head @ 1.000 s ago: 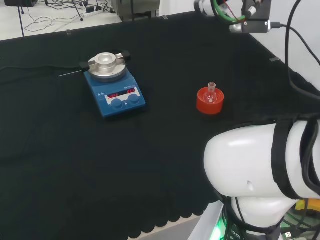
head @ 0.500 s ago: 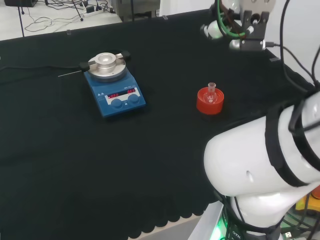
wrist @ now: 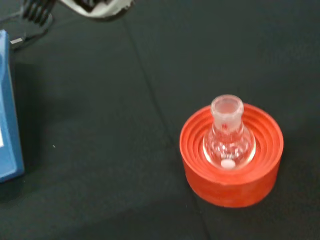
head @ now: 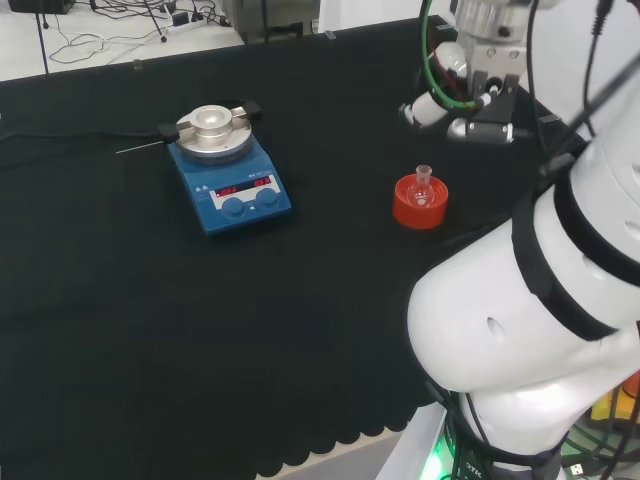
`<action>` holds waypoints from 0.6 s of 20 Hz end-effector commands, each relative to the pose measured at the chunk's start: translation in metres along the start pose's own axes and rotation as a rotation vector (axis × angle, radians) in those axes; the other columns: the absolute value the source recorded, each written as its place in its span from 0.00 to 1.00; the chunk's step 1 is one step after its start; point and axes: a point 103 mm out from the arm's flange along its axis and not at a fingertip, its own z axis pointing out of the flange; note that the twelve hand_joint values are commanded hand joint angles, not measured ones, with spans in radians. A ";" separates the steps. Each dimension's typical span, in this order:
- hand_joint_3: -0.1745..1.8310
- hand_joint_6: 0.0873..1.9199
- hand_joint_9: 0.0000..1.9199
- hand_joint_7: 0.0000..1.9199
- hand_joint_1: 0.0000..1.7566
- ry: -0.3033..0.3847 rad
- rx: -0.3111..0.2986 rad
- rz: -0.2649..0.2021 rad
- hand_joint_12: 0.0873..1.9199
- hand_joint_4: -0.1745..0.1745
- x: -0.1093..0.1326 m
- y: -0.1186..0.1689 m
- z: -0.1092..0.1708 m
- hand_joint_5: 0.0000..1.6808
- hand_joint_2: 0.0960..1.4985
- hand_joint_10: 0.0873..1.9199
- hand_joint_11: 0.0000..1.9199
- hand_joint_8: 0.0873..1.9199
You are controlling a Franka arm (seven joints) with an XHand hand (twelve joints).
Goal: Pick up the round-bottom flask.
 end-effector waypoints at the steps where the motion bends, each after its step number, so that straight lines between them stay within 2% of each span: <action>1: 0.38 0.19 0.25 0.17 0.49 0.001 0.004 0.031 0.71 0.39 0.009 0.020 0.039 0.36 0.42 0.32 0.08 0.32; 3: 0.38 0.19 0.25 0.17 0.49 0.011 0.013 0.034 0.72 0.39 0.013 0.021 0.043 0.36 0.42 0.32 0.08 0.32; 8: 0.40 0.21 0.25 0.17 0.50 0.025 0.031 0.039 0.72 0.39 -0.020 0.027 0.071 0.35 0.40 0.32 0.08 0.32; 12: 0.40 0.23 0.25 0.17 0.50 0.014 0.026 0.051 0.72 0.38 -0.032 0.031 0.081 0.37 0.40 0.32 0.08 0.33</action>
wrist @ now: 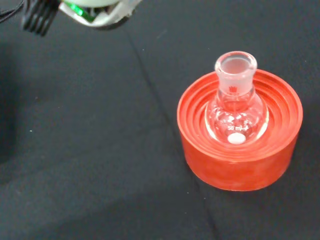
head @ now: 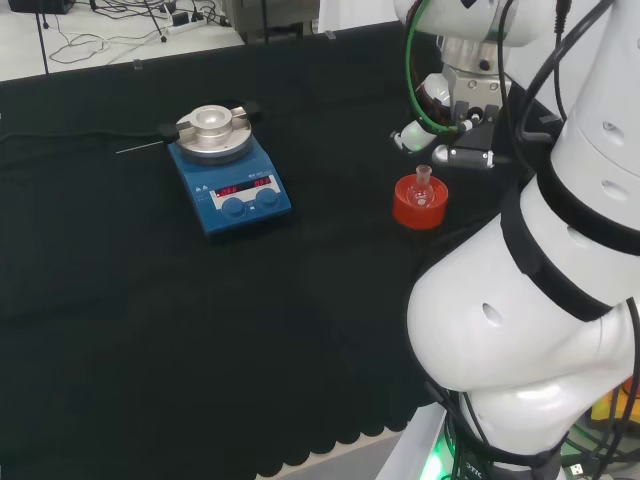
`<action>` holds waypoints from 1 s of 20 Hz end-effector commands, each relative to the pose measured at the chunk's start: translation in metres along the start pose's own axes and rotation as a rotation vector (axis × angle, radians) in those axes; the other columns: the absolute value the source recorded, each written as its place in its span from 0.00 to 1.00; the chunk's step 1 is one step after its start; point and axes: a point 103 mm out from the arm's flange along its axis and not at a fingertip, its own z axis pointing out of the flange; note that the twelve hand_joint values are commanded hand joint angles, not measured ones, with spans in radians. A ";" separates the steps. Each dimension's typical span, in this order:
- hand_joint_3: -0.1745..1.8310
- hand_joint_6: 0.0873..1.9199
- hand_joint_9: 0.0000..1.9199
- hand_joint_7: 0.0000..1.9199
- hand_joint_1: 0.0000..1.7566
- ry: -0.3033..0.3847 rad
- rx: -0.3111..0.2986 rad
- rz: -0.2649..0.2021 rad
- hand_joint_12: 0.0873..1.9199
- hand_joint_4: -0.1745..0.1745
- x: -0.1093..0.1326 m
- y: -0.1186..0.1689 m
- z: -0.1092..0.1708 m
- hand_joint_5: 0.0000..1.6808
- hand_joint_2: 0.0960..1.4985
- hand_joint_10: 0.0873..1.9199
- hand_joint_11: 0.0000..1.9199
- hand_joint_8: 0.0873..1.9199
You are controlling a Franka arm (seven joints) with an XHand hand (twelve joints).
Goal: Pick up the round-bottom flask.
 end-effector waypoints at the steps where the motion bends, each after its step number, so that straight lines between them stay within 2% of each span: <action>1: 0.40 0.23 0.25 0.17 0.50 0.001 0.016 0.013 0.72 0.38 -0.035 0.012 0.036 0.37 0.39 0.32 0.08 0.33; 8: 0.41 0.26 0.25 0.17 0.50 0.002 0.039 0.011 0.72 0.37 -0.039 0.013 0.050 0.36 0.39 0.32 0.08 0.33; 9: 0.41 0.26 0.25 0.17 0.50 -0.023 0.037 0.020 0.72 0.37 -0.022 0.012 0.051 0.36 0.39 0.32 0.08 0.33; 12: 0.41 0.26 0.25 0.17 0.51 -0.028 0.033 0.025 0.72 0.37 -0.014 0.012 0.052 0.36 0.39 0.32 0.08 0.33; 20: 0.41 0.27 0.25 0.17 0.50 0.011 0.034 0.020 0.72 0.37 -0.041 0.016 0.062 0.36 0.38 0.32 0.08 0.33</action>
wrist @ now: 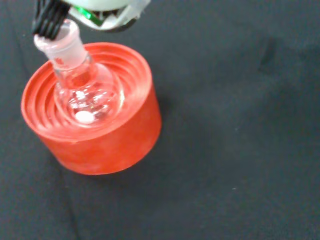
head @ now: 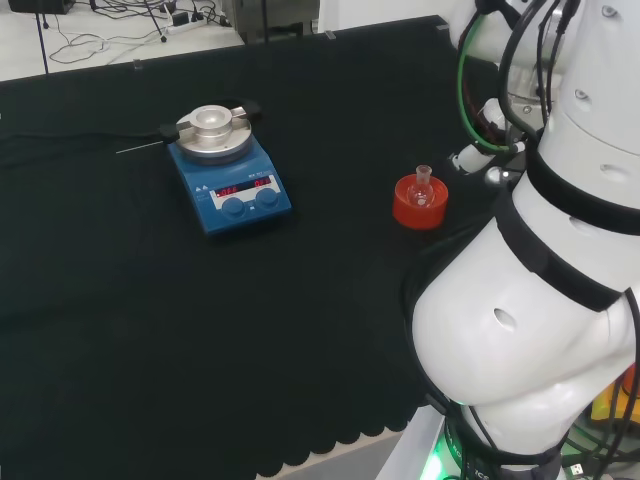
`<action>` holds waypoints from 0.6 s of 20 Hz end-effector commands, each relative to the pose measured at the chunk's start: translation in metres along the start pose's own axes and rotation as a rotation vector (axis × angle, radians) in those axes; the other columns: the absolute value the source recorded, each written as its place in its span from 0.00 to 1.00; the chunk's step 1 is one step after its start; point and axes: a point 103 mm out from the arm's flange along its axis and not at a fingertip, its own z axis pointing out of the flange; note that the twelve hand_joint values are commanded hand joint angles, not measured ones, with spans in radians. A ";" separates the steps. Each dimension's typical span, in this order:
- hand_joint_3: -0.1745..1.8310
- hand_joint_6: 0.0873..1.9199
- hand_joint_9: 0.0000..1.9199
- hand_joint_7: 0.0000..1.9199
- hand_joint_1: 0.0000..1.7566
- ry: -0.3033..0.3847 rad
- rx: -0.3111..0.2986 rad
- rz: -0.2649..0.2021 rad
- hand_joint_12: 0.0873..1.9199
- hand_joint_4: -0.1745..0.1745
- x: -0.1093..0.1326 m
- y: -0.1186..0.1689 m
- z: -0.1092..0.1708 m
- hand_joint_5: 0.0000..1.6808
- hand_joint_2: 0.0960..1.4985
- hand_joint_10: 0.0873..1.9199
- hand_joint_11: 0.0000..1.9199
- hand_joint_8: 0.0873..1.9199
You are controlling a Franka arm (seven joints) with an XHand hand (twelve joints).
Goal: Pick up the round-bottom flask.
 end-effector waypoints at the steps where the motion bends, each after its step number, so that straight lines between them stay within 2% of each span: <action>1: 0.41 0.27 0.26 0.17 0.50 0.025 0.022 -0.121 0.72 0.37 0.049 0.012 0.037 0.36 0.38 0.32 0.08 0.33; 3: 0.41 0.27 0.26 0.17 0.50 -0.005 0.018 -0.125 0.72 0.37 0.068 0.009 0.037 0.36 0.38 0.32 0.08 0.33; 6: 0.41 0.27 0.26 0.17 0.50 -0.004 0.016 -0.124 0.72 0.37 0.070 0.008 0.038 0.36 0.38 0.32 0.08 0.33; 12: 0.41 0.28 0.26 0.17 0.50 0.029 -0.006 -0.112 0.72 0.37 0.046 0.014 0.040 0.35 0.38 0.32 0.08 0.33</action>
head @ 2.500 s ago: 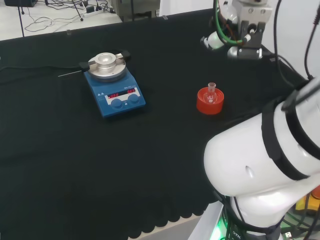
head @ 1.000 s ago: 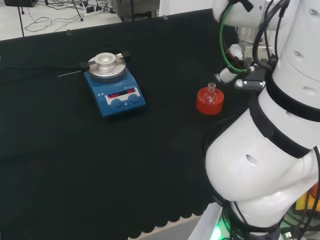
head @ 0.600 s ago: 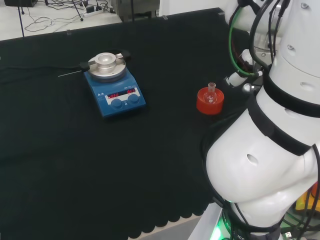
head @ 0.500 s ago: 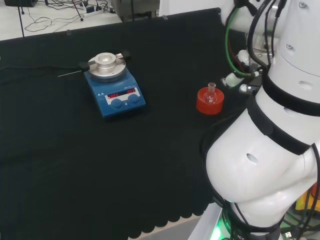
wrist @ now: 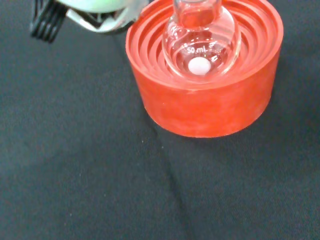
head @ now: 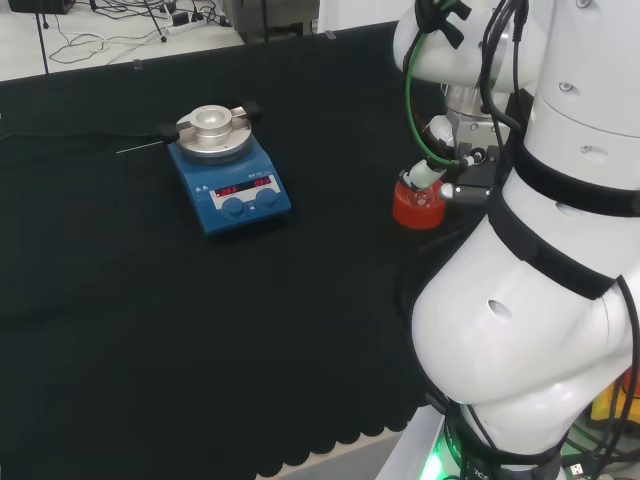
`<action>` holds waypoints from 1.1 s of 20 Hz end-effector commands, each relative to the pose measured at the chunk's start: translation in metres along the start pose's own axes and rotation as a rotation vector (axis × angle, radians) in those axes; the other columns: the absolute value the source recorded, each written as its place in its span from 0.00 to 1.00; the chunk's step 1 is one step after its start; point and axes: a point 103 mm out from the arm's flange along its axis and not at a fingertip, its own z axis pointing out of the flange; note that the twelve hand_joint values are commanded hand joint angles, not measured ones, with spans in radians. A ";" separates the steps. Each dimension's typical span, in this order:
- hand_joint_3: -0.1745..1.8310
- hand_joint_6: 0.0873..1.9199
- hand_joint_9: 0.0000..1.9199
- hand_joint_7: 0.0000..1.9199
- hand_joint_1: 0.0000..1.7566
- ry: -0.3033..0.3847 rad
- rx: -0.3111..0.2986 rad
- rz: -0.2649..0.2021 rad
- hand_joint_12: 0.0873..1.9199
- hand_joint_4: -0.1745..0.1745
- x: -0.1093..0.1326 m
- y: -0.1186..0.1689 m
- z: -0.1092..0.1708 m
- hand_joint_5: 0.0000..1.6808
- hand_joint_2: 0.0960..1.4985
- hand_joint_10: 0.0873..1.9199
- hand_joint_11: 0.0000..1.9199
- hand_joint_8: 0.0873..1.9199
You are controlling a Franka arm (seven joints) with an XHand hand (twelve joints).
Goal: Pick up the round-bottom flask.
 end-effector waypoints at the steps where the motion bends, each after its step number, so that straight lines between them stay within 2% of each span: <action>1: 0.41 0.28 0.26 0.17 0.50 0.026 -0.045 0.009 0.72 0.37 -0.021 0.004 0.002 0.35 0.38 0.32 0.08 0.33; 5: 0.41 0.28 0.26 0.17 0.50 0.023 -0.089 0.011 0.72 0.37 -0.026 0.004 -0.001 0.35 0.38 0.32 0.08 0.33; 13: 0.41 0.28 0.26 0.17 0.50 0.034 -0.074 0.003 0.72 0.36 -0.026 0.006 0.007 0.34 0.38 0.32 0.07 0.33; 14: 0.41 0.28 0.26 0.17 0.50 0.014 -0.075 0.007 0.72 0.36 -0.011 0.005 0.007 0.34 0.38 0.32 0.07 0.33; 16: 0.41 0.28 0.26 0.17 0.50 0.002 -0.074 0.005 0.72 0.36 -0.006 0.005 0.008 0.34 0.38 0.32 0.07 0.33; 22: 0.41 0.29 0.26 0.17 0.50 0.026 -0.082 0.004 0.72 0.36 -0.010 0.009 0.010 0.34 0.38 0.32 0.07 0.33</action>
